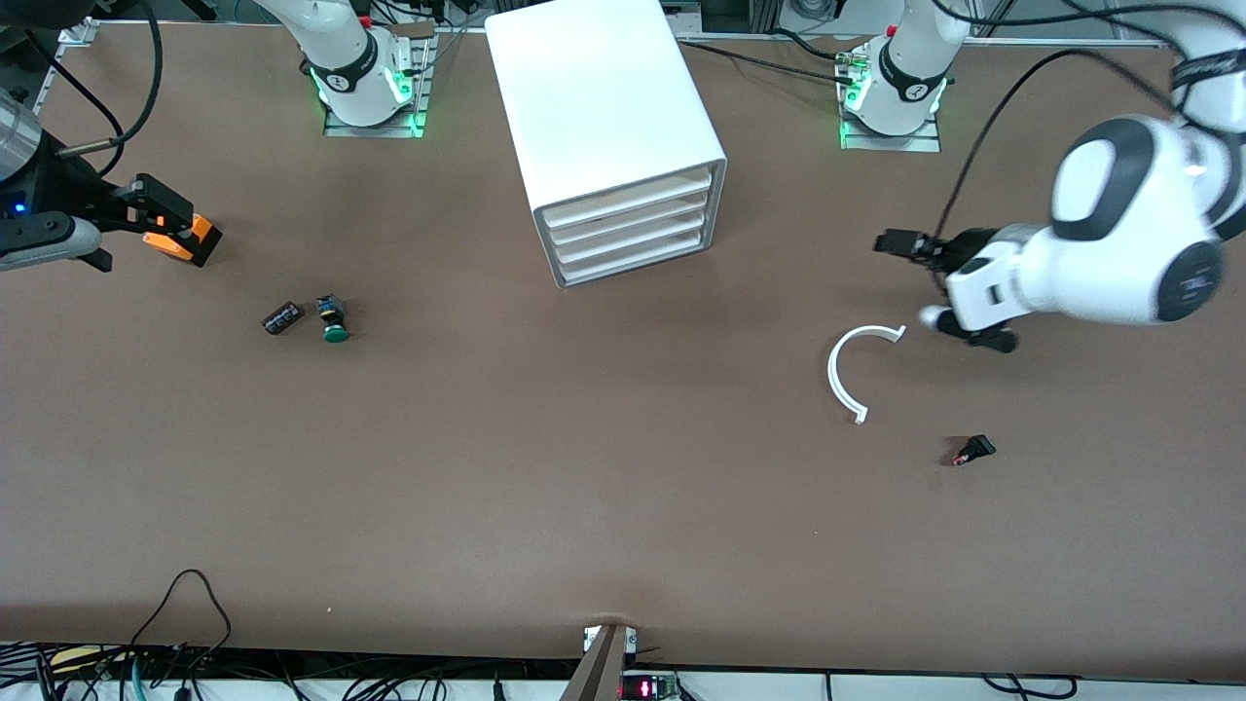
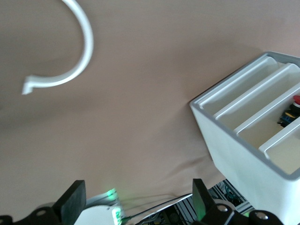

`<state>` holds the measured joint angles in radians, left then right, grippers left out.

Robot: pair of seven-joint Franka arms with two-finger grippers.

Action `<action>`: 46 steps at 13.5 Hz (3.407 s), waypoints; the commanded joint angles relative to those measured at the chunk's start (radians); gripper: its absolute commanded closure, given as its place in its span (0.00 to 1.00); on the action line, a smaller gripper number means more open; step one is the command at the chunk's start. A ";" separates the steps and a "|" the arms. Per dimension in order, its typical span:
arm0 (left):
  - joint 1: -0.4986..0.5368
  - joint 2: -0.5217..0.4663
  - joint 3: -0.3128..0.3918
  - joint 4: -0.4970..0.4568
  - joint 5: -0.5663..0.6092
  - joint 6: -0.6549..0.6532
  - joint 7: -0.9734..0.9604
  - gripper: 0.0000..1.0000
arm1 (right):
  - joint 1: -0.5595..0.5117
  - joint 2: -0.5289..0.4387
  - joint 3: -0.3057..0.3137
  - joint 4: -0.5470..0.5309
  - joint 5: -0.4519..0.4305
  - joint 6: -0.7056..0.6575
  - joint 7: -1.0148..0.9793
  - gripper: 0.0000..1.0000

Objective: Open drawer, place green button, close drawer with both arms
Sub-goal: 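Reach the left gripper toward the white cabinet's drawer handle, then grasp the drawer handle with the left gripper while the right gripper reaches the button, then pull the drawer open with the left gripper while the right gripper grasps the button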

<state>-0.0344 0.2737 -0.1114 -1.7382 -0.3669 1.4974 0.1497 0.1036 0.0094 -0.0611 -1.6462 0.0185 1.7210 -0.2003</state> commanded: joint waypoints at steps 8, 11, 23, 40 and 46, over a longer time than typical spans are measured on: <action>0.004 0.275 -0.197 0.009 -0.233 0.207 0.181 0.01 | -0.008 0.128 0.006 0.012 0.006 0.032 -0.010 0.00; 0.002 0.354 -0.252 0.009 -0.291 0.276 0.269 0.12 | -0.002 0.225 0.007 0.019 0.014 -0.035 -0.056 0.00; -0.114 0.510 -0.272 -0.086 -0.768 0.354 0.738 0.29 | -0.001 0.112 0.007 -0.648 0.017 0.604 -0.185 0.00; -0.193 0.593 -0.268 -0.087 -0.951 0.397 0.854 0.83 | -0.034 0.287 0.003 -0.779 0.017 0.957 -0.269 0.54; -0.185 0.595 -0.264 -0.086 -1.018 0.449 0.840 0.95 | -0.039 0.290 0.003 -0.779 0.017 0.962 -0.269 0.79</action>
<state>-0.2199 0.8628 -0.3764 -1.8297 -1.3269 1.9151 0.9882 0.0784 0.3029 -0.0656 -2.4119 0.0208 2.6608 -0.4418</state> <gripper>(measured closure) 0.907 0.674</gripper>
